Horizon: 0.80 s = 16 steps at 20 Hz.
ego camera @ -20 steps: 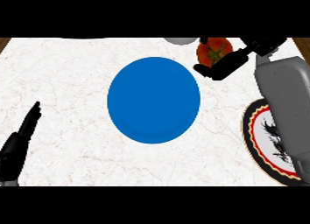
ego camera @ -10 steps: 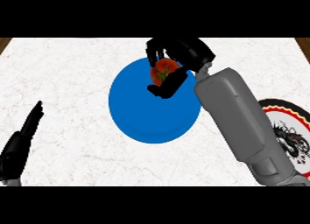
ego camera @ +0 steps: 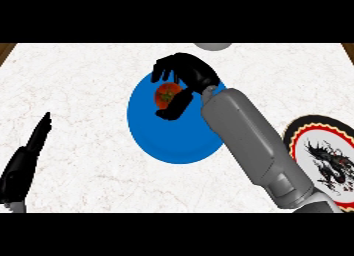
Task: Pick the tomato from the plate and place it in the plate
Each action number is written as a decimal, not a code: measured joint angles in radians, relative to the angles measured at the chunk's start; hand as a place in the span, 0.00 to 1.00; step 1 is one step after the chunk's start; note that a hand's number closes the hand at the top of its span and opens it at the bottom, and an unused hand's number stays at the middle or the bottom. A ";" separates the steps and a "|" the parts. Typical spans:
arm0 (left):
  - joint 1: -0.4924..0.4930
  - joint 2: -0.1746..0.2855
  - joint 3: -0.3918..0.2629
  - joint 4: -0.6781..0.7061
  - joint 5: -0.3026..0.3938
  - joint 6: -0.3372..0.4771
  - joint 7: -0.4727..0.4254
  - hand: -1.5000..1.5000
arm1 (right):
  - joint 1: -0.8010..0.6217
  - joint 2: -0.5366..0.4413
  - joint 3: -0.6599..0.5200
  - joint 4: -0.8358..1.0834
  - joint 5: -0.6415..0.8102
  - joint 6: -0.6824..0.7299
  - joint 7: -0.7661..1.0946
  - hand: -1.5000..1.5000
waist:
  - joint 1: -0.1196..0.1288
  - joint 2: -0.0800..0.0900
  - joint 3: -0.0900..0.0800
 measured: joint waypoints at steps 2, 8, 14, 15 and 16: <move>0.008 0.001 0.001 -0.012 0.004 -0.010 0.006 0.50 | -0.010 0.002 0.031 0.054 -0.033 -0.047 0.000 0.00 | 0.002 0.000 0.000; 0.001 0.007 0.018 0.012 0.010 -0.020 -0.018 0.50 | -0.024 0.005 0.050 0.104 -0.170 -0.158 -0.050 0.00 | 0.000 0.001 0.000; 0.007 0.012 0.035 0.025 0.014 -0.021 -0.028 0.50 | -0.016 -0.005 -0.084 0.075 -0.264 -0.237 -0.070 0.00 | -0.018 -0.003 0.000; 0.001 0.012 0.035 0.020 0.012 -0.021 -0.019 0.50 | -0.019 -0.015 -0.110 0.086 -0.275 -0.247 -0.073 0.00 | -0.019 -0.002 0.000; 0.009 0.005 0.030 0.008 0.007 -0.015 -0.012 0.50 | -0.025 -0.027 -0.137 0.085 -0.294 -0.246 -0.066 0.00 | -0.019 -0.003 0.000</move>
